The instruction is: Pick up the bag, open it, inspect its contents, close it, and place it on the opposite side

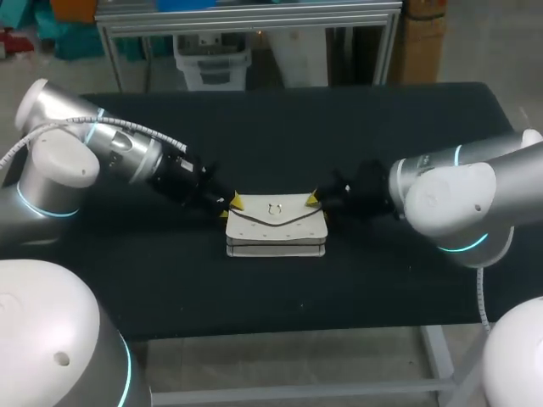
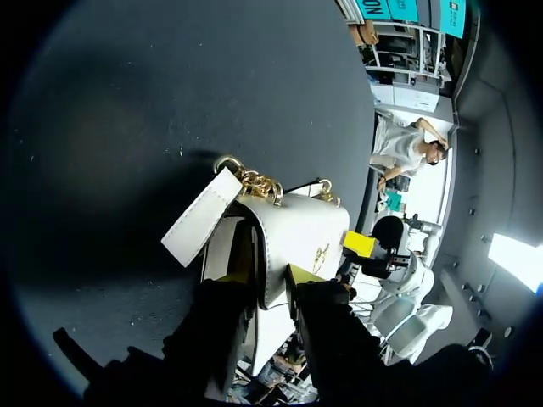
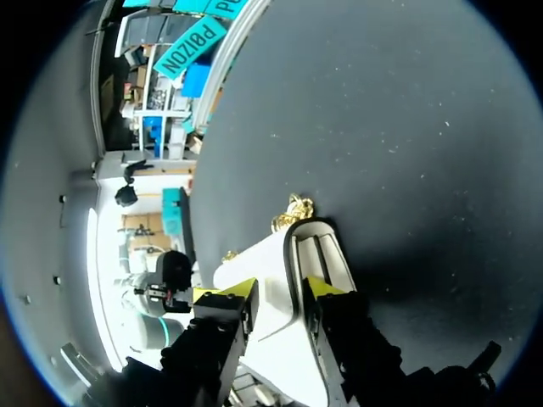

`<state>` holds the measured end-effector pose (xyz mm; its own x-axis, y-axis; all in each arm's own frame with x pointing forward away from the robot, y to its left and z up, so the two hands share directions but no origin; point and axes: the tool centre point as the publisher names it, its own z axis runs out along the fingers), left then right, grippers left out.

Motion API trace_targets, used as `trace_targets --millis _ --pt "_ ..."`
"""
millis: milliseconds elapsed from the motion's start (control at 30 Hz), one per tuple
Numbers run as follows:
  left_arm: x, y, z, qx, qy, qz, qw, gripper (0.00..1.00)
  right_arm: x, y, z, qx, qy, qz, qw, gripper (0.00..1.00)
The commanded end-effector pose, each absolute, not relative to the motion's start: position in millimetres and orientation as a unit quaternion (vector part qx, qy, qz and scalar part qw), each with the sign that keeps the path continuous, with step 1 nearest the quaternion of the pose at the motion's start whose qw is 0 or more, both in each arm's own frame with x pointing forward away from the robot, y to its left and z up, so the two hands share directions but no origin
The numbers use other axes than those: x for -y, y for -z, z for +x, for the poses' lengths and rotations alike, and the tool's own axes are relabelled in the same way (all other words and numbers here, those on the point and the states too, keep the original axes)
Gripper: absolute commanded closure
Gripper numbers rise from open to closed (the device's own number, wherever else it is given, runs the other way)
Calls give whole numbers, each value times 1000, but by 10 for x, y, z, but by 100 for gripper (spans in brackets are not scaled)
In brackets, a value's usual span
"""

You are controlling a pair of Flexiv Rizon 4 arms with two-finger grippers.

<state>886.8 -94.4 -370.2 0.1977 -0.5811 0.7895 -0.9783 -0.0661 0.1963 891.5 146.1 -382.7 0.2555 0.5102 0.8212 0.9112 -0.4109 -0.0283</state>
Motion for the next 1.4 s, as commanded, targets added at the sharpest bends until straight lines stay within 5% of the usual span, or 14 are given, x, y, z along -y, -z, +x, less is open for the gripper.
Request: trace_targets --millis 33,367,500,667,700,733,767,1100,1133,1167,1233,1300,1400 --pt "989 3705 8858 574 -270 680 369 60 -1458 3813 8882 474 390 -743 265 21" --pt "952 3657 8841 571 -274 682 367 66 -1443 3754 8936 480 390 -737 271 31" --pt "913 3649 8831 567 -276 685 364 67 -1426 3730 8962 484 390 -733 278 50" --pt "951 3685 8861 572 -266 682 370 67 -1474 3742 8990 500 381 -716 305 56" --pt "967 3693 8869 574 -264 681 371 76 -1492 3762 8994 505 376 -712 311 60" --pt "984 3702 8876 576 -262 679 372 100 -1516 3785 8996 510 371 -705 324 95" --pt "998 3711 8880 578 -261 678 372 100 -1532 3802 8995 512 374 -695 339 100" --pt "1008 3736 8905 583 -257 671 379 100 -1531 3826 8952 536 381 -651 379 100" --pt "1000 3729 8899 583 -258 671 378 100 -1527 3818 8947 536 381 -651 379 85" --pt "990 3720 8890 583 -259 671 377 96 -1523 3810 8942 538 380 -650 379 60" --pt "973 3704 8872 583 -262 671 375 66 -1511 3789 8932 538 381 -650 378 35" --pt "962 3694 8860 583 -264 672 374 54 -1501 3769 8928 540 381 -649 377 24" --pt "953 3679 8853 582 -266 672 373 55 -1487 3738 8931 542 381 -649 375 21"
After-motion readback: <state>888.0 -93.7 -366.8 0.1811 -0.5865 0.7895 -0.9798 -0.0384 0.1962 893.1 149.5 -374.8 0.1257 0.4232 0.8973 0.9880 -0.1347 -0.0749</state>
